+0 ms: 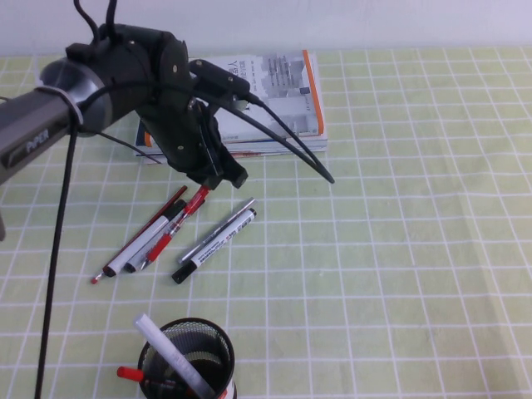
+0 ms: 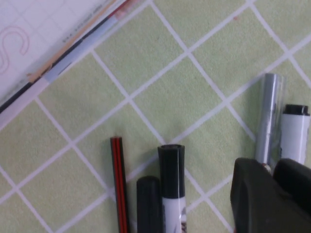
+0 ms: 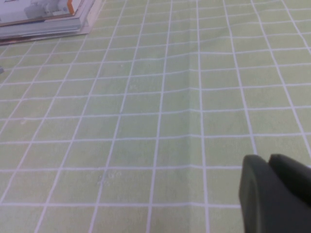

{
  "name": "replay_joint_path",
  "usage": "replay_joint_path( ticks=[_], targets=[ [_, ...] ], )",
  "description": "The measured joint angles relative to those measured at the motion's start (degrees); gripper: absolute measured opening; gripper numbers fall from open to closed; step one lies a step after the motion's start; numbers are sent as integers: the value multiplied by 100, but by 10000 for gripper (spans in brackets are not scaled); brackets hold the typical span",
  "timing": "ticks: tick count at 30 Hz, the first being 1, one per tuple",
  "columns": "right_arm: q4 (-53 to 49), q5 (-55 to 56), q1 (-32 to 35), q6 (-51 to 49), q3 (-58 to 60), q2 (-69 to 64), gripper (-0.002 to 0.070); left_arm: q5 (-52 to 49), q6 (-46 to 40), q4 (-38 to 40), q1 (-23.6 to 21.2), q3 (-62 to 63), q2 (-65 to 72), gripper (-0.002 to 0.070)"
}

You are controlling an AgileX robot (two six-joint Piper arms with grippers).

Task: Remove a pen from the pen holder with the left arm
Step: Place the pen on the table

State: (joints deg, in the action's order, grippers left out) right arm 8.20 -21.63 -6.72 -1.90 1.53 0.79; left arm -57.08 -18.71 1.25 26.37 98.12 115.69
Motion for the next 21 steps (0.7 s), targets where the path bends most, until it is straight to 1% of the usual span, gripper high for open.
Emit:
replay_joint_path(
  ticks=[5, 12, 21],
  targets=[
    [0, 0, 0, 0, 0, 0, -13, 222, -151, 13, 0, 0, 210, 34],
    [0, 0, 0, 0, 0, 0, -13, 275, -189, 13, 0, 117, 539, 34],
    [0, 0, 0, 0, 0, 0, -12, 361, -333, 13, 0, 185, 618, 38]
  ],
)
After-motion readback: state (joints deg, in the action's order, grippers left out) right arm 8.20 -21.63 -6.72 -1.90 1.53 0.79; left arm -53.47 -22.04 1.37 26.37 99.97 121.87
